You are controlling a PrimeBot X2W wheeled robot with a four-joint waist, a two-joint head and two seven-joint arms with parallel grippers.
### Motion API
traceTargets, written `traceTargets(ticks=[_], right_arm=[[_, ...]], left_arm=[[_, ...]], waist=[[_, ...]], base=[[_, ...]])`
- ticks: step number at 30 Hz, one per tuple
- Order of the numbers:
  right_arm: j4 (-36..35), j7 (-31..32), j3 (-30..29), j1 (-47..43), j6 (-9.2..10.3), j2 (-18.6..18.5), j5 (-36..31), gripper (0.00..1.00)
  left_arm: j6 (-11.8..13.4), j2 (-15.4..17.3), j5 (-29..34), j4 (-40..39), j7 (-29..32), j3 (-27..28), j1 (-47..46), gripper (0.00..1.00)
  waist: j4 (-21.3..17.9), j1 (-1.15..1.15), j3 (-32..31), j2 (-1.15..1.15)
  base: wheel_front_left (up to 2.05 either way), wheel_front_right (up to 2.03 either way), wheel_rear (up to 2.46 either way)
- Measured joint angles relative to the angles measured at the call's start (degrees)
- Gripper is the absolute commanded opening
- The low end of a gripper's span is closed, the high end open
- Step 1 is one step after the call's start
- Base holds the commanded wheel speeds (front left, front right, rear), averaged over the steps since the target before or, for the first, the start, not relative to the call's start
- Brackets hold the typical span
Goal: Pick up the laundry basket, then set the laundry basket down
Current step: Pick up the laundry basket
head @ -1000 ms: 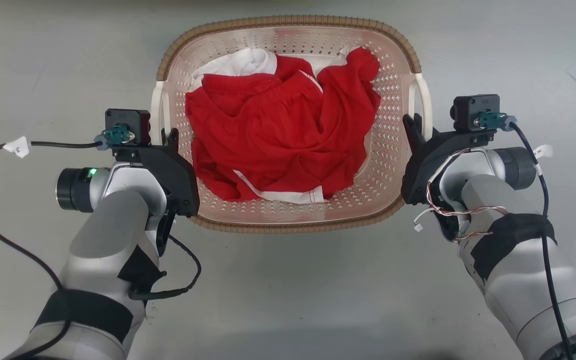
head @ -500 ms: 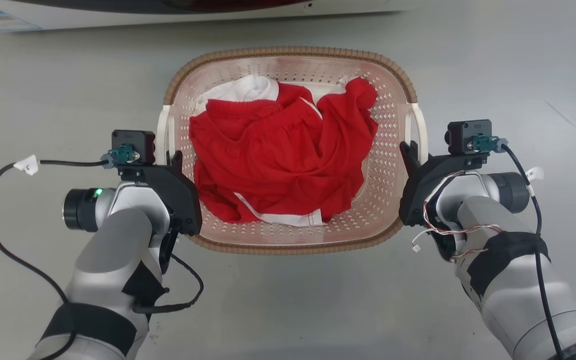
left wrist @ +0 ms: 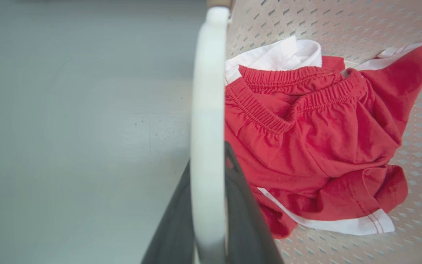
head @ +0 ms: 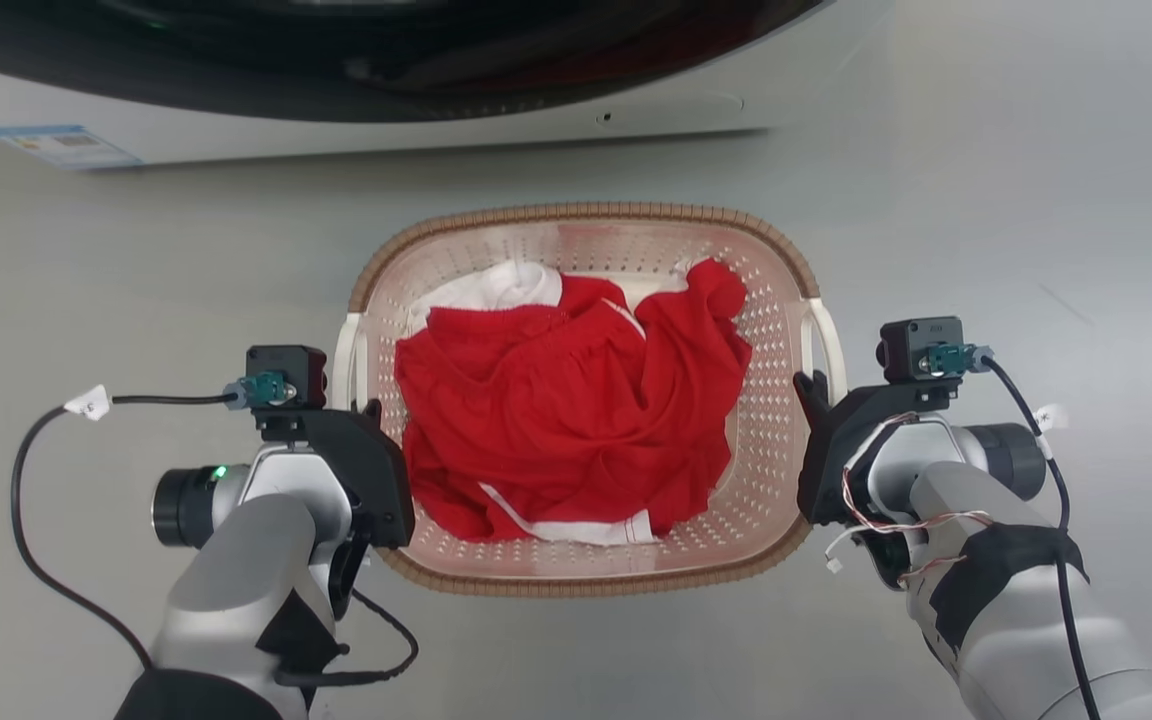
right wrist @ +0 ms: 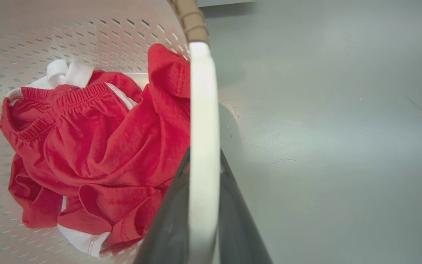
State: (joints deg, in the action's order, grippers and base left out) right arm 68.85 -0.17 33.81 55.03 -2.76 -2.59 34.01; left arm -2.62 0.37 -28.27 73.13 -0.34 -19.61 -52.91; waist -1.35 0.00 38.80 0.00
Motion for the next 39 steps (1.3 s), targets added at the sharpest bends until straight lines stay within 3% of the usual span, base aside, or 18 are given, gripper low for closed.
traceTargets(ticks=[16,39], right_arm=[[2.27,4.00,1.32,-6.40,-0.86,0.45,3.01,0.00],[2.35,10.31,4.50,-21.04,-0.96,0.51,8.64,0.00]], left_arm=[[-0.37,-0.08,-6.26,-0.96,5.27,-3.94,8.26,0.00],[1.99,0.25,-14.72,-4.42,11.73,-11.82,24.04,0.00]], waist=[[-0.83,0.00,-11.09,0.00],[-1.24,-0.01,-28.55,0.00]], base=[[0.00,0.00,0.00],[0.00,0.00,0.00]])
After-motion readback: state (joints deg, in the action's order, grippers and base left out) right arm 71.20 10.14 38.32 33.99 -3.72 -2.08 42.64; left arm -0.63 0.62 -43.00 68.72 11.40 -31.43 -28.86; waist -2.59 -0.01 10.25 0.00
